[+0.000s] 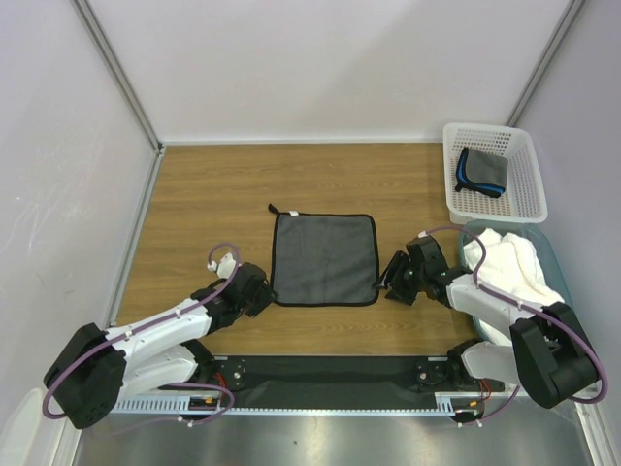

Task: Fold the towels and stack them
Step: Fold the towel

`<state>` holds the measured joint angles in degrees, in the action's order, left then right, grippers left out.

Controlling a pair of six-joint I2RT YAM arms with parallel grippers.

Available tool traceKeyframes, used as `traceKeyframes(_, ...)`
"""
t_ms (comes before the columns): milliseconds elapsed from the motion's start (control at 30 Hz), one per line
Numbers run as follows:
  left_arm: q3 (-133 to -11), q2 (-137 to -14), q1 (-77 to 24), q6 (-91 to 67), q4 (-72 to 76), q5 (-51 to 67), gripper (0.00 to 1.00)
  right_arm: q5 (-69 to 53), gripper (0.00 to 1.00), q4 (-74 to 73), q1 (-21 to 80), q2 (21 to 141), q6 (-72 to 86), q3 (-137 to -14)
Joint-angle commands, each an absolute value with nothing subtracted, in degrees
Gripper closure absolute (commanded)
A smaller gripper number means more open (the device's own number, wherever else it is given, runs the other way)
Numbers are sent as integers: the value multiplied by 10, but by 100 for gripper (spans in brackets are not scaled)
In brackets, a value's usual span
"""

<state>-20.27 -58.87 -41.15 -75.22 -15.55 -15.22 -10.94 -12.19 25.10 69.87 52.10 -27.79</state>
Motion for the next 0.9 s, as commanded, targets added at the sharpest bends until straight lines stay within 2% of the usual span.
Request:
traceKeyframes(0, -194, -592, -417, -762, -130, -178, 61, -84, 45, -112, 258, 679, 541, -268)
traceKeyframes(333, -188, -601, -417, -749, -107, -187, 66, -63, 48, -110, 292, 695, 555, -265)
traceKeyframes(867, -194, -635, -417, -737, -97, -186, 69, -4, 63, -149, 337, 792, 532, -299)
